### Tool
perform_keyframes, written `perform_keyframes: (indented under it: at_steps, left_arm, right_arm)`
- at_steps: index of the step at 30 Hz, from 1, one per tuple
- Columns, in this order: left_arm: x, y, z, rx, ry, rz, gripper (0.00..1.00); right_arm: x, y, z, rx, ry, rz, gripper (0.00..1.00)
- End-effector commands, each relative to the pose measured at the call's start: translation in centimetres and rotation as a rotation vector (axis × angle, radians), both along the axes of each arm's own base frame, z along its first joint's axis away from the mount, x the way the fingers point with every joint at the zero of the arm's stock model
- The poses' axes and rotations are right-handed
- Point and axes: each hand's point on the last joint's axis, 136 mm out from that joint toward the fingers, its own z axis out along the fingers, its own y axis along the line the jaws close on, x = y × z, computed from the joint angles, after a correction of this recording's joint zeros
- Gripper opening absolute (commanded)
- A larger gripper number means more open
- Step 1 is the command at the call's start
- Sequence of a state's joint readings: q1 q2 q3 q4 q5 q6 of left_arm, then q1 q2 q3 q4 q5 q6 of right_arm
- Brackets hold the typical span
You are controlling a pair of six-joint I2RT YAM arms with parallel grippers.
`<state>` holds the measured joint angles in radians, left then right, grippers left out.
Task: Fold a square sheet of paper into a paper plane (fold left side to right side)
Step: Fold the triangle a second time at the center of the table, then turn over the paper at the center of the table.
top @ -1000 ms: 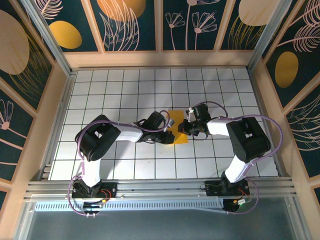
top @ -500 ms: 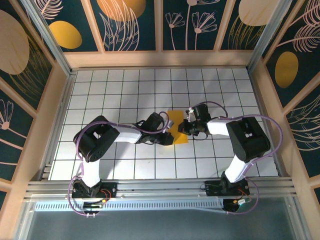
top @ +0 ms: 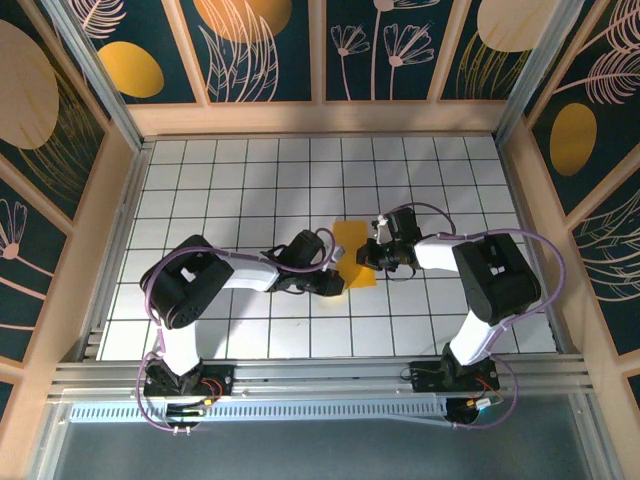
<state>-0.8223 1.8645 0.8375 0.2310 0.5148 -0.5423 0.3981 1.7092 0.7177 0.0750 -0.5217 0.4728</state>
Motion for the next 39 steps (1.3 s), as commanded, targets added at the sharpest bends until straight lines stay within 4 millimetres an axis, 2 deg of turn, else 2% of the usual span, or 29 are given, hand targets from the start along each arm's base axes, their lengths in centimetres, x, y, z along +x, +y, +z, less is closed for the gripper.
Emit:
perform_keyframes:
  at_steps: [1,5,8,9,13,15,20,23,24,26,32,39]
  left_arm:
    - [-2.8,2.5,-2.2,0.108,0.091,-0.010,0.03]
    - [-2.3,2.1,-0.4,0.057,0.068,0.021,0.03]
    - [-1.1,1.9,2.3,-0.035,0.044,0.069,0.04]
    - [-0.5,2.0,3.7,-0.079,0.027,0.092,0.07]
    - [1.9,3.3,6.2,-0.157,-0.008,0.182,0.13]
    - [3.1,4.0,6.7,-0.158,-0.028,0.230,0.21]
    - [5.6,4.3,6.4,-0.155,-0.038,0.293,0.28]
    - [6.4,3.0,6.1,-0.167,-0.029,0.263,0.29]
    - [6.5,2.5,5.4,-0.165,-0.013,0.250,0.29]
    - [6.9,1.7,5.2,-0.187,-0.003,0.225,0.30]
    - [7.6,-0.1,4.7,-0.214,0.011,0.174,0.34]
    - [7.9,-0.4,2.6,-0.183,0.043,0.170,0.33]
  right_arm:
    - [-2.2,-2.7,-3.9,-0.144,0.118,-0.028,0.00]
    - [-1.9,-1.7,-2.4,-0.080,0.085,-0.010,0.00]
    - [-1.2,-0.2,0.1,0.008,0.027,0.016,0.00]
    - [-0.9,0.2,1.2,0.035,0.001,0.022,0.01]
    - [0.3,0.6,4.9,0.076,-0.109,0.006,0.26]
    - [0.9,-0.1,6.4,0.056,-0.171,-0.022,0.41]
    - [1.7,-2.9,8.5,-0.024,-0.296,-0.120,0.74]
    - [1.7,-4.6,9.1,-0.035,-0.336,-0.179,0.84]
    - [1.7,-5.1,9.2,-0.032,-0.344,-0.194,0.87]
    - [1.5,-5.7,9.4,-0.020,-0.353,-0.212,0.90]
    - [1.1,-6.4,8.7,-0.021,-0.342,-0.215,0.90]
    - [0.7,-5.9,8.8,-0.002,-0.342,-0.183,0.88]
